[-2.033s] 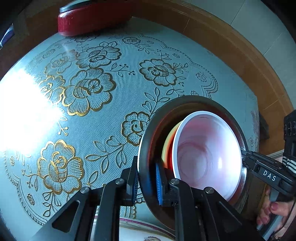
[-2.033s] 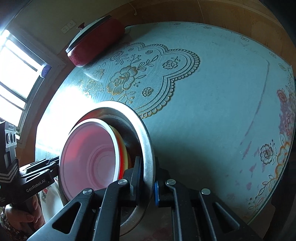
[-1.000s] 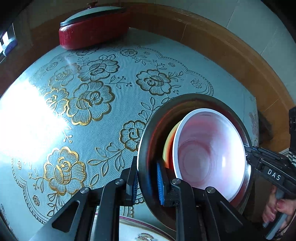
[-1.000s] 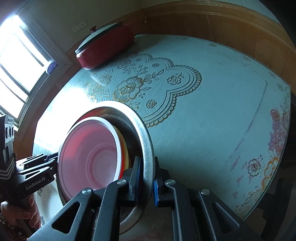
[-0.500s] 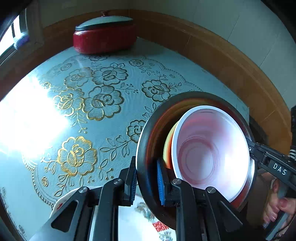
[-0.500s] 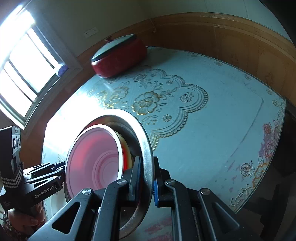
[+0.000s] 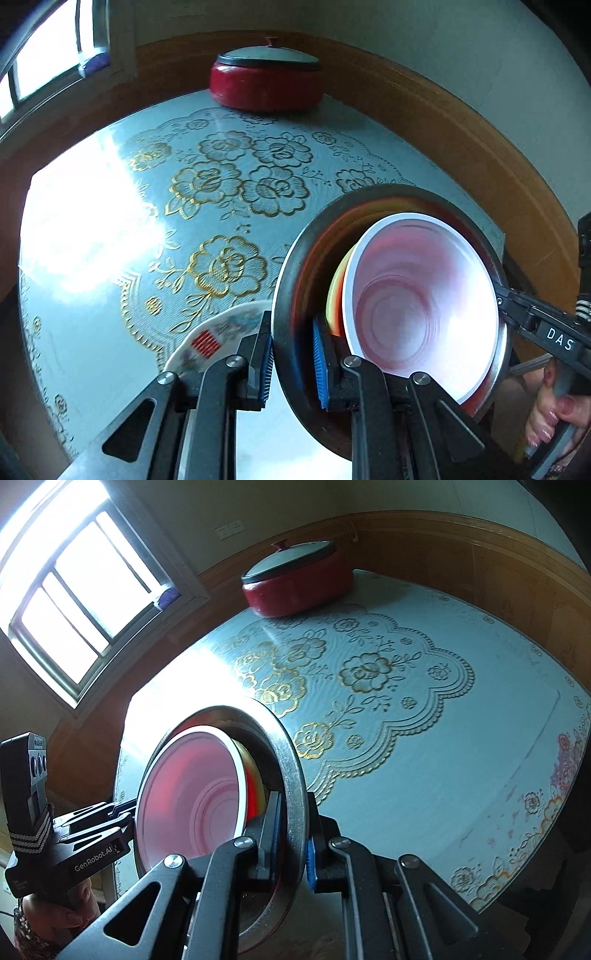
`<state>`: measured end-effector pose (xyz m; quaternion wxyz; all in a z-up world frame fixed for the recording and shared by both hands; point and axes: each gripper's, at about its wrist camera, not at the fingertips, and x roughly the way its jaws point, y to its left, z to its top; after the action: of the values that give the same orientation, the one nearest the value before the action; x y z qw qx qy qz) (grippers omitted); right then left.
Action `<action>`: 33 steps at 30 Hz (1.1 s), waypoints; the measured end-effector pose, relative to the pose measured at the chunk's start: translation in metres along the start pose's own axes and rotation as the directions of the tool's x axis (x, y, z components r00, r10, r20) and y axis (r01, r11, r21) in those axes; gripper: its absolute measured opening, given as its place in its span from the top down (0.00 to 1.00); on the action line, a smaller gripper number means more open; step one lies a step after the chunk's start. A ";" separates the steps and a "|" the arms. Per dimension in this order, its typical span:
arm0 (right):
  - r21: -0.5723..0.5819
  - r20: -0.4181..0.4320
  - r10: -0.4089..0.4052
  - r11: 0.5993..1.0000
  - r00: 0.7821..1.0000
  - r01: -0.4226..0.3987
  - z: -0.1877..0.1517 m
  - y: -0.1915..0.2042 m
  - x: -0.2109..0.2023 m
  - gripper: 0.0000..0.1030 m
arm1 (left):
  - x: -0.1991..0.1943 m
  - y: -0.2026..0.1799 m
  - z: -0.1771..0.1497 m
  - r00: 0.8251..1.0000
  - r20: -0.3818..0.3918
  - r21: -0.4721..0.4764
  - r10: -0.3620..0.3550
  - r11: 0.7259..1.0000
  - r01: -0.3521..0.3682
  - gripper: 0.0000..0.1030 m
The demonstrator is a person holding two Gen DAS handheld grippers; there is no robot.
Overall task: Organize plates and bowls
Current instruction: 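Lift the nested steel bowl with both grippers over the plate stack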
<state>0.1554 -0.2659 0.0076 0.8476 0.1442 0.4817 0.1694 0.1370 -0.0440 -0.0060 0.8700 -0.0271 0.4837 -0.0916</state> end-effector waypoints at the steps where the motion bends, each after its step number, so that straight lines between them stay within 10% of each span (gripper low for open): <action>1: -0.004 -0.003 0.007 1.000 1.000 -0.007 -0.002 0.005 0.001 0.90 | -0.003 0.005 -0.004 1.000 0.004 -0.006 0.005 1.000 -0.005 0.83; 33: 0.040 -0.173 0.008 0.999 0.985 -0.001 -0.058 0.051 0.069 0.90 | 0.005 0.076 -0.065 0.993 -0.083 -0.077 0.083 0.993 -0.090 0.83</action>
<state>0.1310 -0.1855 -0.0529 0.7992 0.1469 0.5564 0.1734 0.0944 0.0322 -0.0546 0.8515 -0.0376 0.5218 -0.0352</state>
